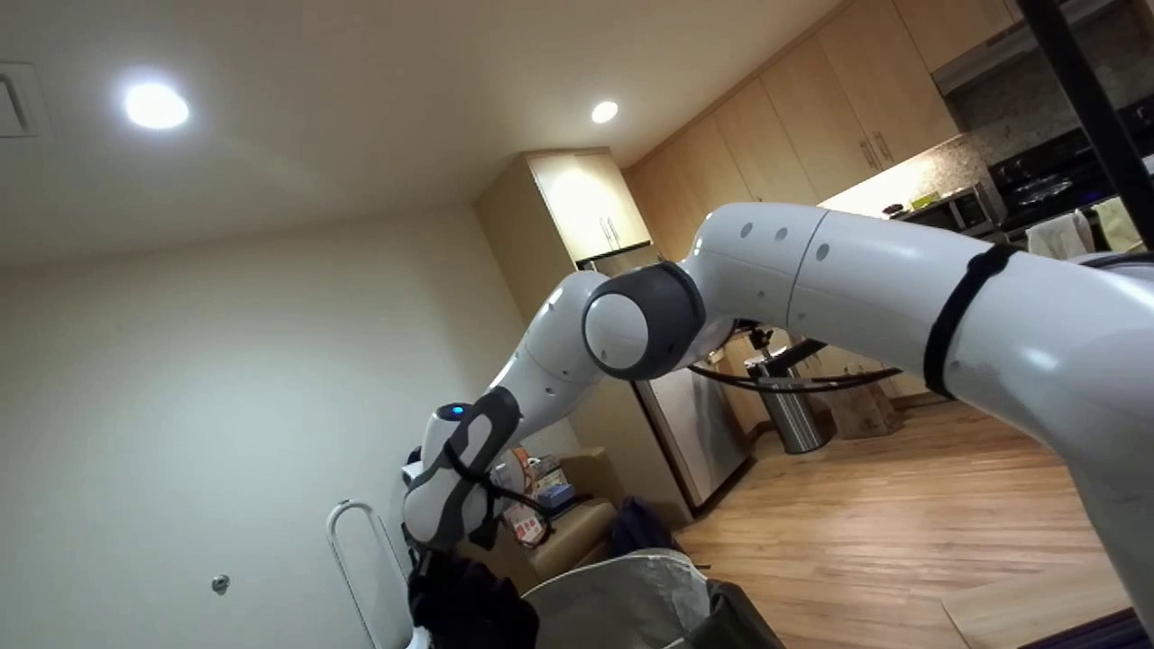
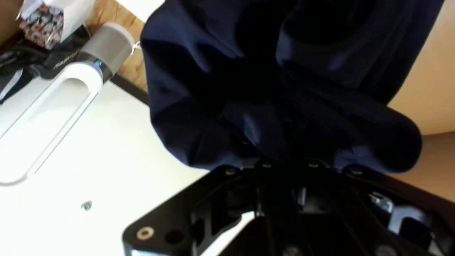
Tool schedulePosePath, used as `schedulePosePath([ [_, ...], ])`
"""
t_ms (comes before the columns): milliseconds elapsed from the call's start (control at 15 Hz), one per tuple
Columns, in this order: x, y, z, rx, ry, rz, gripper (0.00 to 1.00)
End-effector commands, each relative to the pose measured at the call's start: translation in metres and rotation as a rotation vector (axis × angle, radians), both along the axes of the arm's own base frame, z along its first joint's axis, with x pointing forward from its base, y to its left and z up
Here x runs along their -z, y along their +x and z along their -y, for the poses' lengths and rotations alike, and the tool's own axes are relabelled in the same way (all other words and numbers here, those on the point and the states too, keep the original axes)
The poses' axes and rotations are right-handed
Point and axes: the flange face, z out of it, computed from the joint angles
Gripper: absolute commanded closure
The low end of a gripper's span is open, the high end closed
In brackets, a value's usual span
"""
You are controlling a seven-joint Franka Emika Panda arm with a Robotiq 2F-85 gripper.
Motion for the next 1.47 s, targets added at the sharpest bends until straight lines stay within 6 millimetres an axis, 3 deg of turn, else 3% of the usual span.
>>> schedulePosePath([
  [0, -0.082, 0.008, -0.056, -0.079, -0.122, 0.141, 0.92],
  [67, -0.092, 0.009, -0.060, -0.079, -0.131, 0.139, 0.92],
  [133, -0.066, 0.014, -0.051, -0.071, -0.087, 0.114, 0.89],
  [267, -0.090, 0.016, -0.068, -0.091, -0.106, 0.140, 0.89],
  [333, -0.093, 0.015, -0.068, -0.090, -0.109, 0.141, 0.92],
  [400, -0.080, 0.020, -0.067, -0.100, -0.079, 0.148, 0.92],
  [533, -0.081, 0.036, -0.092, -0.156, -0.104, 0.174, 0.92],
  [800, -0.116, 0.061, -0.195, -0.362, -0.128, 0.217, 0.92],
  [1000, -0.142, 0.064, -0.288, -0.536, -0.101, 0.210, 0.92],
  [1067, -0.145, 0.063, -0.308, -0.597, -0.098, 0.201, 0.93],
  [1133, -0.133, 0.061, -0.288, -0.509, -0.079, 0.189, 0.92],
  [1267, -0.135, 0.060, -0.313, -0.538, -0.074, 0.185, 0.89],
  [1400, -0.130, 0.062, -0.302, -0.524, -0.082, 0.175, 0.89],
])
